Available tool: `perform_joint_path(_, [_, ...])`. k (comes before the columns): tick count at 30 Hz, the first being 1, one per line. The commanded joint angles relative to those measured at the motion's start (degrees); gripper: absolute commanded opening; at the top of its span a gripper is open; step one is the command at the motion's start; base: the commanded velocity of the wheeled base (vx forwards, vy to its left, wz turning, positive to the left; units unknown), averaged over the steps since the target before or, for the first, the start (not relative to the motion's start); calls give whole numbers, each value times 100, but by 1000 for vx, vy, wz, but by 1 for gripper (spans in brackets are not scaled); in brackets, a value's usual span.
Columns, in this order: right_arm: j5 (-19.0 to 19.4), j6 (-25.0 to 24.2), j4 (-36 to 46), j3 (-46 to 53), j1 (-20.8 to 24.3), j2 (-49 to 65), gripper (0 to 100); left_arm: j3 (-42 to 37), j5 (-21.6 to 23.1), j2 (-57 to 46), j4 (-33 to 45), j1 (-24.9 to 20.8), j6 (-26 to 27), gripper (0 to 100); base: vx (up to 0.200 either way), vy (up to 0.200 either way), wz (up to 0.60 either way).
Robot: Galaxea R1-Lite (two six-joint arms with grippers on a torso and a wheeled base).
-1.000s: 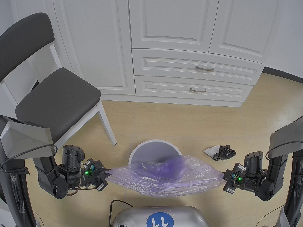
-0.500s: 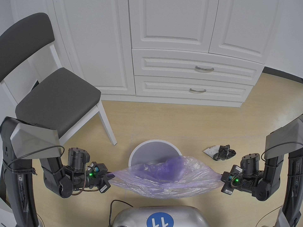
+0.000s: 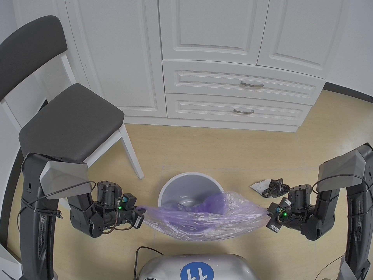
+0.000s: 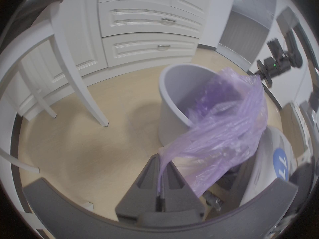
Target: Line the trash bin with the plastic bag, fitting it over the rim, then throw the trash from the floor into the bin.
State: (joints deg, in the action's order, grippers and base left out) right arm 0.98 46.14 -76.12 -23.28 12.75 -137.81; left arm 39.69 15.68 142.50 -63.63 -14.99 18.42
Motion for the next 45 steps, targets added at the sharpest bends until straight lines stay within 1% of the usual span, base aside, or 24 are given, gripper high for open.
perform_joint_path(1, [-1, -422, 0, -396, -45, -88, 0, 452, -91, 305, -61, -21, -445, 0, 0, 0, 0])
perform_joint_path(3, [-1, -554, 0, -467, -45, -96, 0, 469, -65, 296, -149, -21, -603, 0, 0, 0, 0])
perform_joint_path(5, [-1, -773, 0, -598, -45, -123, 0, 460, -12, 288, -483, -21, -884, 0, 0, 0, 0])
perform_joint_path(7, [-1, -879, 9, -625, -62, -123, 0, 416, 129, 261, -764, -3, -1016, 0, 0, 0, 0])
perform_joint_path(10, [-1, -923, 18, -642, -106, -114, 0, 232, 498, 208, -1054, 76, -1025, 0, 0, 0, 0])
perform_joint_path(11, [-1, -923, 18, -642, -106, -114, 0, 214, 515, 200, -1063, 76, -1025, 0, 0, 0, 0])
perform_joint_path(12, [-1, -923, 36, -651, -133, -114, 0, 109, 726, 156, -1186, 128, -1025, 0, 0, 0, 0])
perform_joint_path(14, [8, -932, 44, -651, -141, -114, 0, 39, 893, 156, -1292, 172, -1007, 0, 0, 0, 0])
perform_joint_path(20, [-1, -932, 53, -651, -141, -114, 0, 30, 937, 182, -1336, 181, -998, 0, 0, 0, 0])
perform_joint_path(23, [87, -932, 53, -642, -159, -105, 0, 39, 937, 208, -1336, 199, -998, 0, 0, 0, 0])
perform_joint_path(24, [113, -932, 62, -634, -185, -96, 100, 39, 937, 226, -1336, 199, -998, 0, 0, 0, 0])
perform_joint_path(25, [166, -932, 62, -634, -212, -96, 100, 47, 937, 235, -1336, 199, -998, 0, 0, 0, 0])
perform_joint_path(27, [500, -940, 44, -616, -264, -96, 100, 65, 937, 261, -1336, 207, -998, 0, 0, 0, 0])
perform_joint_path(28, [790, -940, 18, -598, -335, -96, 100, 74, 937, 270, -1336, 207, -998, 0, 0, 0, 0])
perform_joint_path(29, [1177, -949, -17, -572, -423, -105, 100, 74, 937, 279, -1336, 207, -998, 0, 0, 0, 0])
perform_joint_path(30, [1388, -949, -26, -572, -467, -114, 100, 74, 937, 279, -1336, 207, -998, 0, 0, 0, 0])
perform_joint_path(31, [2109, -993, -26, -590, -598, -123, 100, 83, 937, 305, -1336, 207, -998, 0, 0, 0, 0])
perform_joint_path(33, [2943, -1134, -35, -669, -862, -237, 100, 91, 928, 314, -1336, 225, -998, 0, 0, 0, 0])
perform_joint_path(34, [3313, -1239, -43, -757, -1029, -316, 100, 91, 937, 305, -1345, 234, -998, 0, 0, 0, 0])
perform_joint_path(35, [3541, -1301, -52, -827, -1126, -369, 100, 91, 937, 296, -1345, 251, -998, 0, 0, 0, 0])
perform_joint_path(37, [4104, -1468, -43, -967, -1460, -510, 100, 91, 937, 288, -1336, 260, -998, 0, 0, 0, 0])
perform_joint_path(41, [4842, -1854, -43, -1214, -1846, -685, 100, 179, 937, 349, -1336, 260, -1016, 0, 0, 0, 0])
perform_joint_path(45, [5237, -2347, -52, -1337, -2031, -685, 100, 223, 937, 437, -1336, 304, -1007, 0, 0, 0, 0])
